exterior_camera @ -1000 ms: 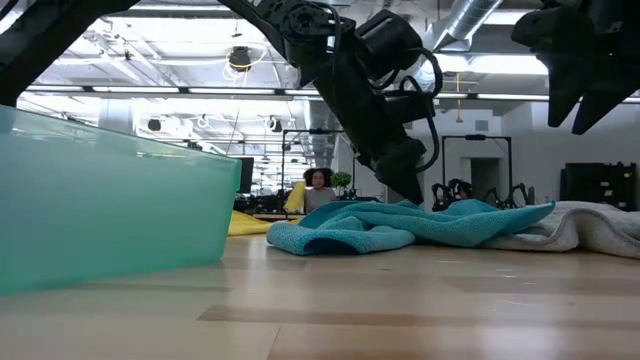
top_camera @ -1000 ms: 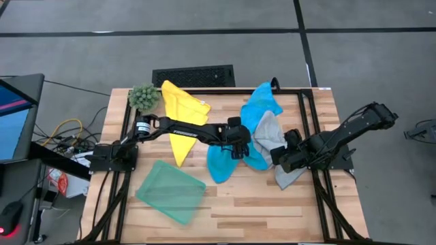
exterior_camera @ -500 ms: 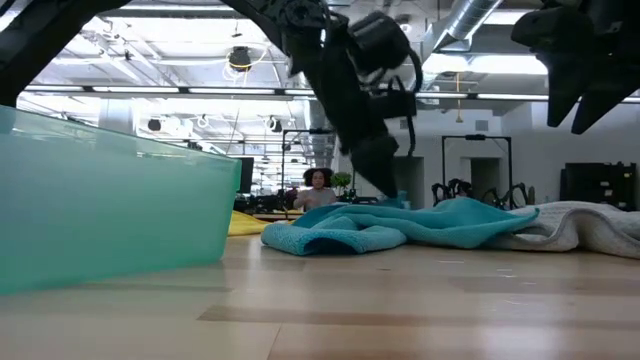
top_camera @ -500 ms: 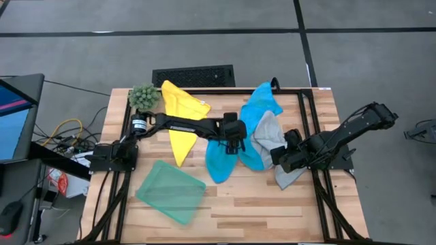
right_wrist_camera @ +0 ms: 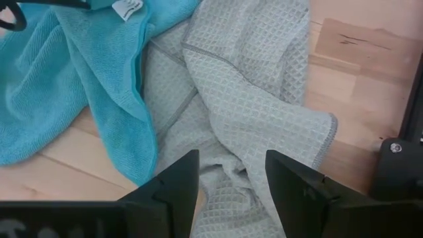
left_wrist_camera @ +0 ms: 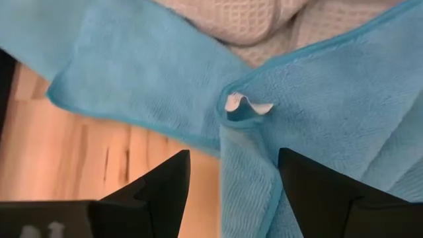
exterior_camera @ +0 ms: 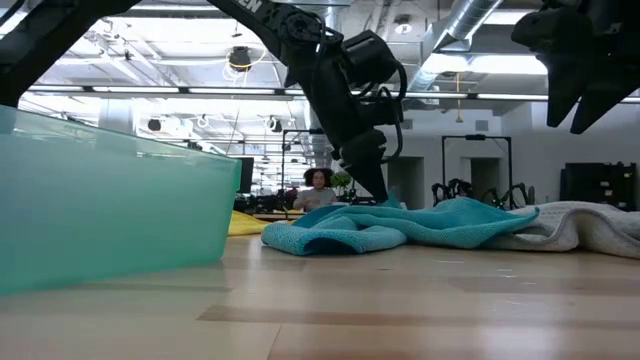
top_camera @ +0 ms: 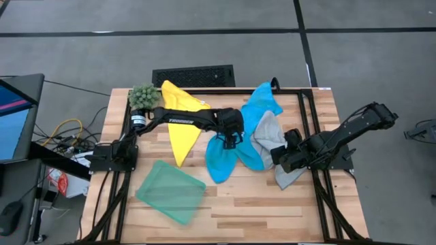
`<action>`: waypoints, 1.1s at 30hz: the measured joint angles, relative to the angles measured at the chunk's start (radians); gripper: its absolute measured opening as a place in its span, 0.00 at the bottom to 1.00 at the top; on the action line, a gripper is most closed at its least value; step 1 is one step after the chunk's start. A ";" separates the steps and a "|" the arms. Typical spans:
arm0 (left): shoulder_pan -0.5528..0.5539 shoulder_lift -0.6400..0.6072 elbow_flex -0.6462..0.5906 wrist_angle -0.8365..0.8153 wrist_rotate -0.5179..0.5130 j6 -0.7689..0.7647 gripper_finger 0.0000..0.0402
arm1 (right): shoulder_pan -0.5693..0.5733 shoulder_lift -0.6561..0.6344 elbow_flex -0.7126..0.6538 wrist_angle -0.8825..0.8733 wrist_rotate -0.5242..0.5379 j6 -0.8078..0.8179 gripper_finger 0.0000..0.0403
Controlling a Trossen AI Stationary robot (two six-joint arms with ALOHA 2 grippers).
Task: Fold microfiber towels
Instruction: Fold the left blue towel
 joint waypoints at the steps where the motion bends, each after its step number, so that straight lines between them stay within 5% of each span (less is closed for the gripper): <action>1: 0.001 0.000 0.000 0.001 0.009 0.000 0.56 | 0.000 0.000 0.000 -0.001 0.000 0.000 0.49; 11: 0.000 0.011 0.000 0.017 0.084 -0.055 0.56 | 0.000 0.000 0.000 -0.008 0.008 0.000 0.49; 19: 0.000 0.011 0.000 0.032 0.025 -0.057 0.55 | 0.000 0.000 0.000 -0.005 0.026 0.000 0.49; 33: 0.004 0.011 0.000 0.065 0.062 -0.040 0.30 | 0.000 0.000 0.000 -0.004 0.026 0.002 0.49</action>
